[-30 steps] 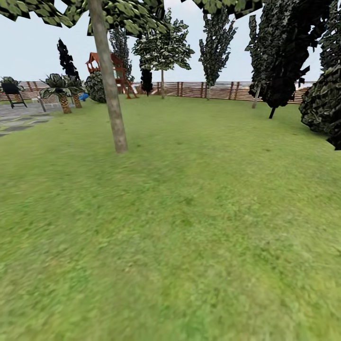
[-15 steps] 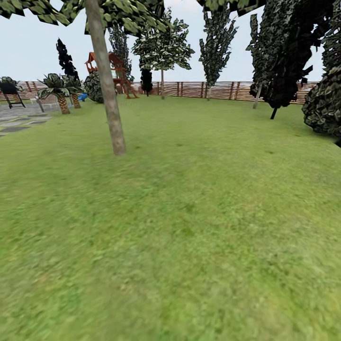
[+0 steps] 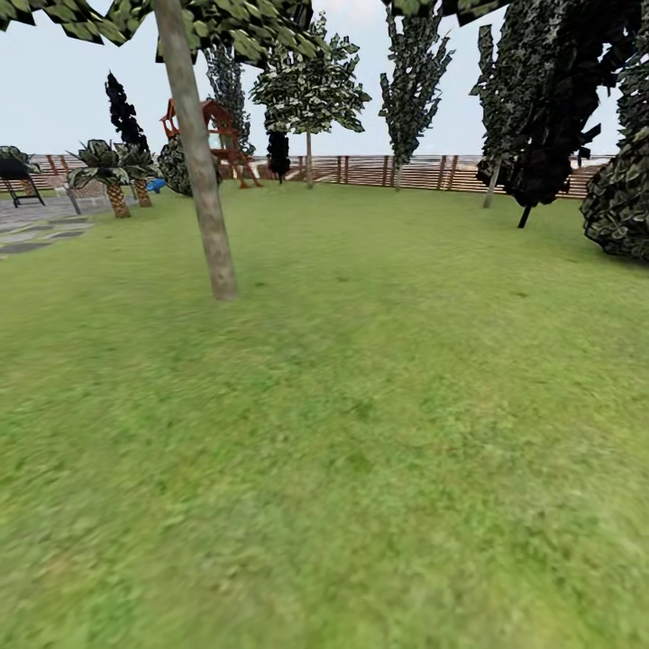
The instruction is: Take the three Easter eggs out of the wicker basket on the lawn in the garden, then place them on the lawn next to a single tree (choose any tree) so that all three eggs are next to the same tree and none are left in the basket.
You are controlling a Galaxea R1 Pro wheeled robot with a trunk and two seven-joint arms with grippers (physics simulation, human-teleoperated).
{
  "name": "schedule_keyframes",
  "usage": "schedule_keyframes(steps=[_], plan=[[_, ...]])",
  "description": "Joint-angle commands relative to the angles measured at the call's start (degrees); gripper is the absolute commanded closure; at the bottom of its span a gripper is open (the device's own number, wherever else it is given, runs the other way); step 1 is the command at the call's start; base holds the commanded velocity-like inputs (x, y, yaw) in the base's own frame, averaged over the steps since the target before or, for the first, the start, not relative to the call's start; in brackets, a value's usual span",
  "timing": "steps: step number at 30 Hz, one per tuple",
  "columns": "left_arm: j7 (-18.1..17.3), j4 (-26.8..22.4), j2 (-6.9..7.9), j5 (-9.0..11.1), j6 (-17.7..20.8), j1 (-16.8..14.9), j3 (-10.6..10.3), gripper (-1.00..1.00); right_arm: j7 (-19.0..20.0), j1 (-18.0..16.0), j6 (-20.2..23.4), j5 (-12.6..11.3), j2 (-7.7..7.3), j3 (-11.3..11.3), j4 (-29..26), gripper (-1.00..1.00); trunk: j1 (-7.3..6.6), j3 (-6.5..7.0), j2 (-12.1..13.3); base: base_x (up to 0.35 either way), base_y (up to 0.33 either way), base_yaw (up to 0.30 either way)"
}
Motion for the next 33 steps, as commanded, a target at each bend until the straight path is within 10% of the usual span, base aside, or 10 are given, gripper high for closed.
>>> schedule_keyframes(steps=[1,33], plan=[[-0.06,0.02,-0.02,0.38,-0.13,0.00,0.36,-1.00,-0.02,-0.03,-0.19,0.41,-0.05,0.05,0.04,-1.00,0.03,-0.05,-0.02,0.339,0.000,0.000],[-0.06,0.02,-0.11,0.39,-0.13,-0.01,0.36,-1.00,-0.20,-0.03,-0.08,0.22,-0.16,0.22,0.13,-1.00,0.03,-0.05,-0.02,0.339,0.000,0.000]])
